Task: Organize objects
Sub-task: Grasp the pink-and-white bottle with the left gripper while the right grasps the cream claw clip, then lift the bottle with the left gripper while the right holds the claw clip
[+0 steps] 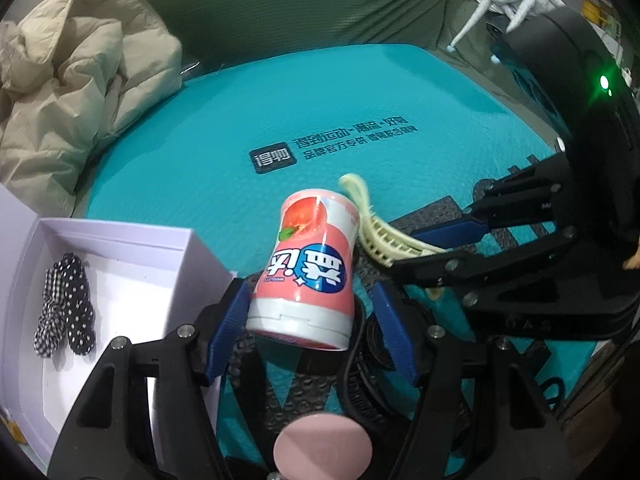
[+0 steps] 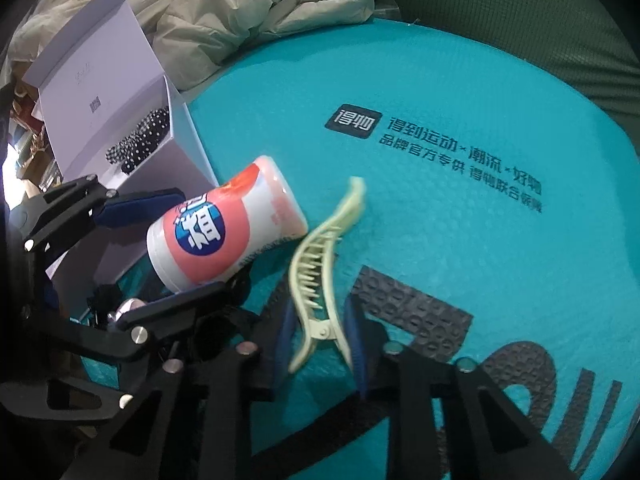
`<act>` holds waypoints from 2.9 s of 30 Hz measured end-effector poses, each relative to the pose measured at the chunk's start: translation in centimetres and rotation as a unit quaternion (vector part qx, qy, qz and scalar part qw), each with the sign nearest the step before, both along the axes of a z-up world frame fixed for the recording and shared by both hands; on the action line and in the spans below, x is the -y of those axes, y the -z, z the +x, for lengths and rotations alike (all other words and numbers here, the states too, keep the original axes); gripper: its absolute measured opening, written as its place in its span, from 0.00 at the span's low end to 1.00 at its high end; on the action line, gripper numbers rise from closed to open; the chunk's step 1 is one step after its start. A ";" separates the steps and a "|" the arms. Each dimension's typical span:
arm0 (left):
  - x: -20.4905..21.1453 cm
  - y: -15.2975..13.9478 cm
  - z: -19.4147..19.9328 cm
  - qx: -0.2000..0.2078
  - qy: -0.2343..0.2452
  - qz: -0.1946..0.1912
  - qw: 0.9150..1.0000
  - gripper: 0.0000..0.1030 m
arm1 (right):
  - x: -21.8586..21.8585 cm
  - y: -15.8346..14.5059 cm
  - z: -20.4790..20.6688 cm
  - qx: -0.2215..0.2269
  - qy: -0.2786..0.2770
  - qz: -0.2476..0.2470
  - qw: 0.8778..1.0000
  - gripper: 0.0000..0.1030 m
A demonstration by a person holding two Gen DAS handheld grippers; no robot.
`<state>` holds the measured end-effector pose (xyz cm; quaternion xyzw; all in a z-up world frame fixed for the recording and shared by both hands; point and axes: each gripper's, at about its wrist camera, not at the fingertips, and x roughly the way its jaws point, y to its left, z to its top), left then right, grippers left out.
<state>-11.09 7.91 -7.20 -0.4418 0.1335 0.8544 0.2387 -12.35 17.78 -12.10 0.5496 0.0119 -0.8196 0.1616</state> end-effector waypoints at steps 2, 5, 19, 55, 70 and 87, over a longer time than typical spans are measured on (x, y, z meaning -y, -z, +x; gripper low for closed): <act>-0.4 0.1 0.0 -0.004 0.007 0.002 1.000 0.61 | -0.3 -0.1 0.0 0.002 0.000 0.004 1.000 0.19; -0.9 0.3 -0.3 -0.005 0.008 0.009 1.000 0.61 | -1.1 -0.1 0.1 0.006 0.005 0.005 1.000 0.19; -4.0 1.8 -1.8 -0.048 0.024 -0.049 0.997 0.62 | -3.0 -0.4 0.1 0.012 0.038 -0.008 0.999 0.19; -2.6 -1.5 -3.5 -0.060 0.044 0.086 0.994 0.54 | -4.7 -1.1 0.8 -0.005 0.087 0.015 0.996 0.24; -3.5 1.2 -3.8 -0.008 0.028 0.052 0.998 0.54 | -4.3 -1.7 0.8 -0.008 0.085 0.013 0.996 0.24; -2.2 2.9 -4.4 0.080 0.014 0.087 0.993 0.47 | -3.8 -1.0 0.4 -0.001 0.078 0.015 0.997 0.24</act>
